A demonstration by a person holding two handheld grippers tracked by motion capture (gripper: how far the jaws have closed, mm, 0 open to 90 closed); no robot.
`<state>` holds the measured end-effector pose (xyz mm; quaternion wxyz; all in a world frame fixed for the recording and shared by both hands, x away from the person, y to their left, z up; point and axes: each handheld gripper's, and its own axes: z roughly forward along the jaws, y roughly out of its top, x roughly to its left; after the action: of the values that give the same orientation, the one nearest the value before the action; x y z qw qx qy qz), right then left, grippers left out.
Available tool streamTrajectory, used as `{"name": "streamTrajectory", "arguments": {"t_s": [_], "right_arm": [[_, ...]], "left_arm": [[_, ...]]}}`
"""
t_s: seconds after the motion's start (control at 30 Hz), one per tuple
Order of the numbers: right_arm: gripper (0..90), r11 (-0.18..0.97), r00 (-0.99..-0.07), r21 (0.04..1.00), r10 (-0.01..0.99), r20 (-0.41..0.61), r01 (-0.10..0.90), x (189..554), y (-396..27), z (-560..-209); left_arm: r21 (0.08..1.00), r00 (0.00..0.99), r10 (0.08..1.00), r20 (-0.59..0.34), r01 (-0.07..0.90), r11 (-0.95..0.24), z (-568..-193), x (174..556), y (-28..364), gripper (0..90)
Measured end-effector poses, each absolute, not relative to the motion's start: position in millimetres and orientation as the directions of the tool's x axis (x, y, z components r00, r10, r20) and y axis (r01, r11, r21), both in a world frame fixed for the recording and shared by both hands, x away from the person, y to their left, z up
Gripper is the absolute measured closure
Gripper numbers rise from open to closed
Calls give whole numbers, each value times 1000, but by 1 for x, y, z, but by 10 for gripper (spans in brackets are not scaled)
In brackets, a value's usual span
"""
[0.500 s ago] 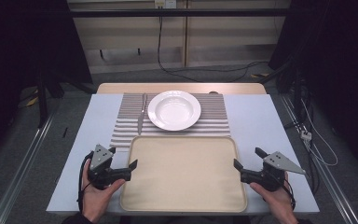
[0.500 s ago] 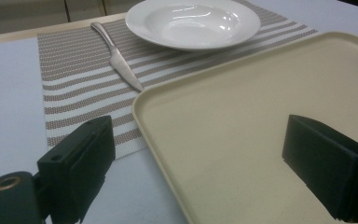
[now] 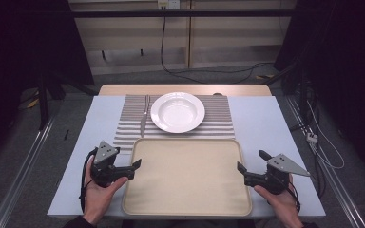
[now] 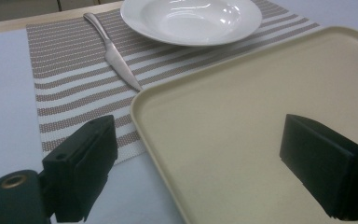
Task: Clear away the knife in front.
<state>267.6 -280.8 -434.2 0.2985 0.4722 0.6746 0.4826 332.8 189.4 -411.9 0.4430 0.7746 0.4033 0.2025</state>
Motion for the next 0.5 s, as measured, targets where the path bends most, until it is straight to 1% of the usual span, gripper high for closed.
{"name": "streamTrajectory", "arguments": {"t_s": [0.1,0.13,0.23,0.47,0.5], "right_arm": [[76,92,-379,932,924,51,349,268,-281,-435],[74,91,-379,931,924,54,353,268,-280,-435],[72,92,-384,930,922,55,354,269,-279,-435],[72,100,-391,928,919,52,358,271,-278,-435],[72,99,-390,928,919,53,359,271,-278,-435]], "left_arm": [[841,586,809,-40,458,-290,-409,340,189,116],[837,570,821,-28,462,-292,-408,342,188,116],[830,566,823,-51,482,-281,-406,350,188,115],[821,556,830,-47,494,-285,-402,363,187,109],[818,562,823,-76,507,-271,-401,368,188,108]]}}
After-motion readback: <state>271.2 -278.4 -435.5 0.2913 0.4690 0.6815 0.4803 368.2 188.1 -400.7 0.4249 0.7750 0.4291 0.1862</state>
